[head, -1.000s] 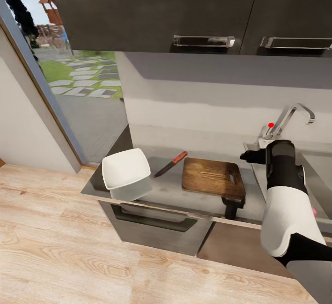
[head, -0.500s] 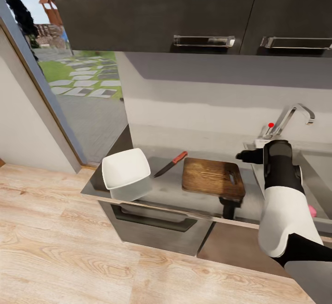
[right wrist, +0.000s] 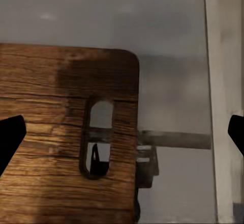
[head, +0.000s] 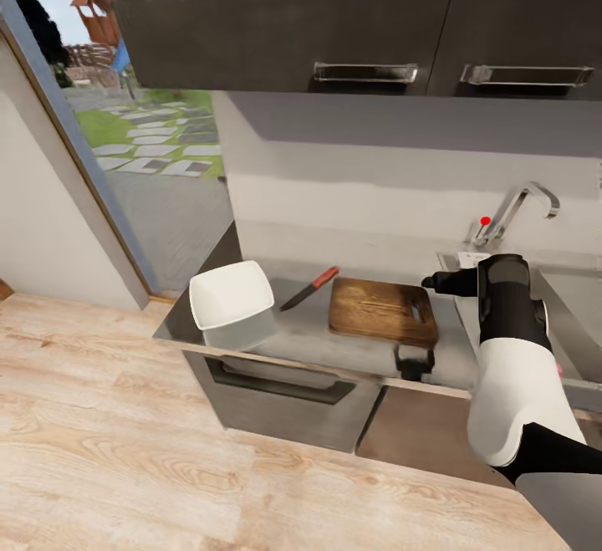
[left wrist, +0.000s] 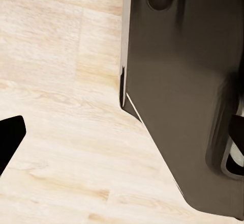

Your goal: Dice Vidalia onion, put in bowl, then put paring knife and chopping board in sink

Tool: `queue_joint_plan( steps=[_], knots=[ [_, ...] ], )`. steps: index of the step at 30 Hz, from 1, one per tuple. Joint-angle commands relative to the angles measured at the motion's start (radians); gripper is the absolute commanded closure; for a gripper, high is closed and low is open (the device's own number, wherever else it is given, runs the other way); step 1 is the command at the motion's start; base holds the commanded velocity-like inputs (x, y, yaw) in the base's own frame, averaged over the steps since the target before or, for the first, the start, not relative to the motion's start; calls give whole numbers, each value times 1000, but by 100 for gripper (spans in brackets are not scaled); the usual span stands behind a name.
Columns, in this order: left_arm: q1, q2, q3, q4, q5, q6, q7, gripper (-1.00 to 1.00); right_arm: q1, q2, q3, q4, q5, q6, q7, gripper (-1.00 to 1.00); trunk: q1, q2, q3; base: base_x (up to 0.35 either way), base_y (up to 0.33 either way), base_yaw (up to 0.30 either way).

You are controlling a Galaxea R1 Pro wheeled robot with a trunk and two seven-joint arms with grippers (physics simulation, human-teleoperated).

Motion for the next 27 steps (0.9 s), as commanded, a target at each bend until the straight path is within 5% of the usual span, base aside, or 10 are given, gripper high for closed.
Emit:
queue_joint_plan(
  steps=[1,14,27],
  knots=[
    [0,0,-7,0,10,-6,0,-100,-1,0,-1,-1,10,1,11,-100,0,-2,-2,-312,0,0],
    [0,1,-5,0,10,-21,0,-100,-1,1,-1,1,11,-2,11,-100,0,-2,-2,-322,0,0],
    [-1,0,-4,-2,10,-21,0,-100,-1,2,6,1,9,-46,13,-100,0,-2,-2,-44,0,0]
  ],
)
